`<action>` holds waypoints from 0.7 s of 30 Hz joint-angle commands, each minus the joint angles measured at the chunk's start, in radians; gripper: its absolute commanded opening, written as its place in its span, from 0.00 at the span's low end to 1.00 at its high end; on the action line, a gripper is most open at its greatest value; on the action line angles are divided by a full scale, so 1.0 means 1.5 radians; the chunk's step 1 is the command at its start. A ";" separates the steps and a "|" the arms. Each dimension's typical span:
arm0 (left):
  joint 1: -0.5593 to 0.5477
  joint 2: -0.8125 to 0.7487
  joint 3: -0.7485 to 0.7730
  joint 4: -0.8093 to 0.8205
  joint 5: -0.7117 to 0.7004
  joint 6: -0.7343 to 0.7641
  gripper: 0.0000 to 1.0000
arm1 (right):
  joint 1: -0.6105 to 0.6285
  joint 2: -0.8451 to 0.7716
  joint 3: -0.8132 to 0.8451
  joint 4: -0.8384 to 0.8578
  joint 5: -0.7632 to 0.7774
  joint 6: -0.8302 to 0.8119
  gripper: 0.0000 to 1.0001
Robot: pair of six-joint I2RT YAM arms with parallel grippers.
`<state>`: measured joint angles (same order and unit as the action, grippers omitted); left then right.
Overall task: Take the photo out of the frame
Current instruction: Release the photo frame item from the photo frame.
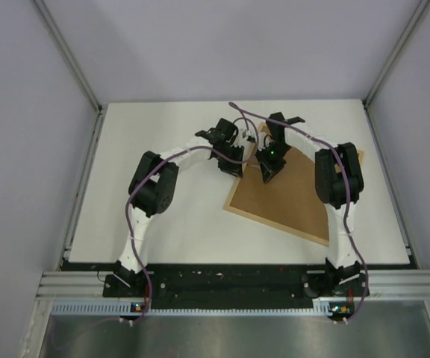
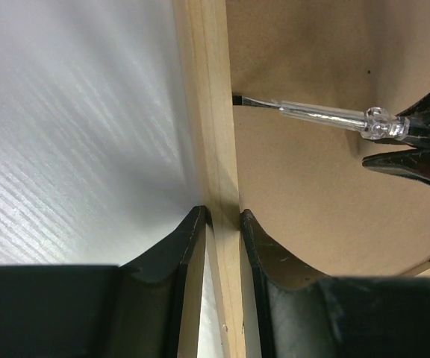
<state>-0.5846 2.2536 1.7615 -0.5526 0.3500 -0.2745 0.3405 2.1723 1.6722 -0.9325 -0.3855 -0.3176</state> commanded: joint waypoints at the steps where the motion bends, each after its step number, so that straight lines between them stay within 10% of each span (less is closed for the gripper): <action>1: -0.051 -0.007 0.001 -0.021 0.058 0.017 0.06 | 0.083 0.117 0.055 0.043 0.045 -0.010 0.00; 12: -0.057 -0.015 -0.003 -0.022 0.062 0.015 0.03 | 0.117 0.097 0.248 -0.058 0.065 -0.012 0.00; 21: 0.002 -0.072 -0.080 0.080 0.179 -0.072 0.15 | 0.114 0.057 0.172 0.015 0.067 0.034 0.00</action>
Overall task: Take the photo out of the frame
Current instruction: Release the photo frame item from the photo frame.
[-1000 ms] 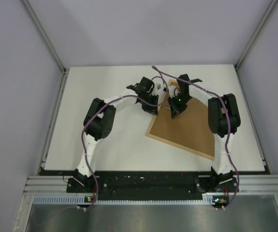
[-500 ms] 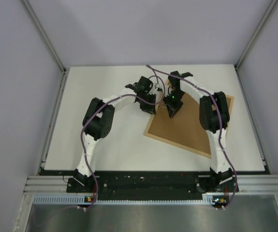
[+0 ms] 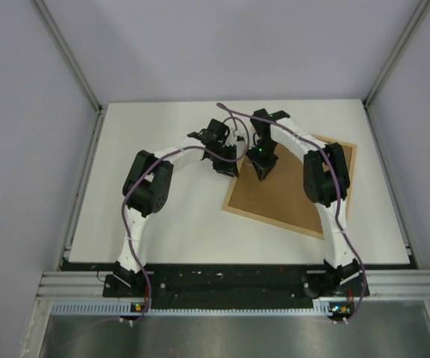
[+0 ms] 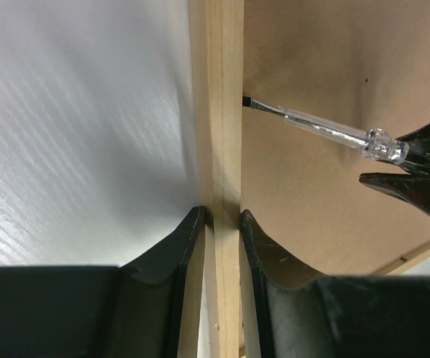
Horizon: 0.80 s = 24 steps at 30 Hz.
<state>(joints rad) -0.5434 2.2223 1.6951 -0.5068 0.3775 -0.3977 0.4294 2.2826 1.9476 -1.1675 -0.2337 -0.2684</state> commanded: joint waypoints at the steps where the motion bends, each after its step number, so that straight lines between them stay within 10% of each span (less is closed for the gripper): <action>1: -0.025 -0.058 -0.045 0.058 0.167 0.010 0.15 | 0.054 -0.014 -0.008 0.174 -0.033 0.008 0.00; 6: -0.025 -0.078 -0.081 0.083 0.190 0.003 0.19 | 0.055 0.002 0.052 0.154 -0.034 0.035 0.00; 16: -0.005 -0.139 -0.157 0.166 0.247 -0.018 0.57 | 0.059 0.009 0.090 0.129 -0.020 0.051 0.00; 24: 0.029 -0.179 -0.227 0.234 0.279 -0.039 0.60 | 0.071 0.015 0.090 0.121 -0.004 0.053 0.00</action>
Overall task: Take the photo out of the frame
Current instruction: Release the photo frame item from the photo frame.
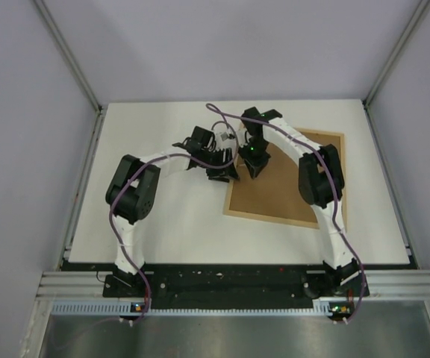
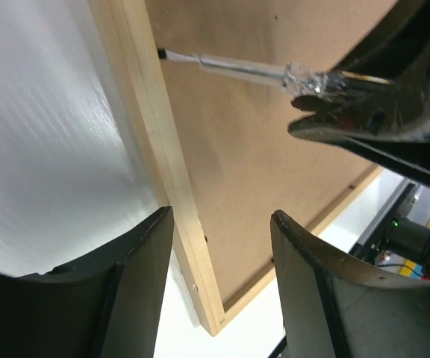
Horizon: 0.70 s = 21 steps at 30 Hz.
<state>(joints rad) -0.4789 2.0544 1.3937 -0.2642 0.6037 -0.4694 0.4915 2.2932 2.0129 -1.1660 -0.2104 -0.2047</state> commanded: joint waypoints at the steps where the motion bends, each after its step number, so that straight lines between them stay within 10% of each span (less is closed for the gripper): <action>1: -0.010 -0.069 -0.032 0.080 0.130 0.003 0.60 | 0.029 0.006 0.046 0.118 -0.015 0.011 0.00; 21: 0.026 -0.086 0.026 -0.022 -0.120 0.055 0.60 | -0.023 -0.171 -0.144 0.124 -0.028 -0.029 0.00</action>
<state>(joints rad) -0.4488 1.9877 1.3697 -0.2733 0.5369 -0.4282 0.4778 2.1506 1.8328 -1.0073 -0.1970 -0.2176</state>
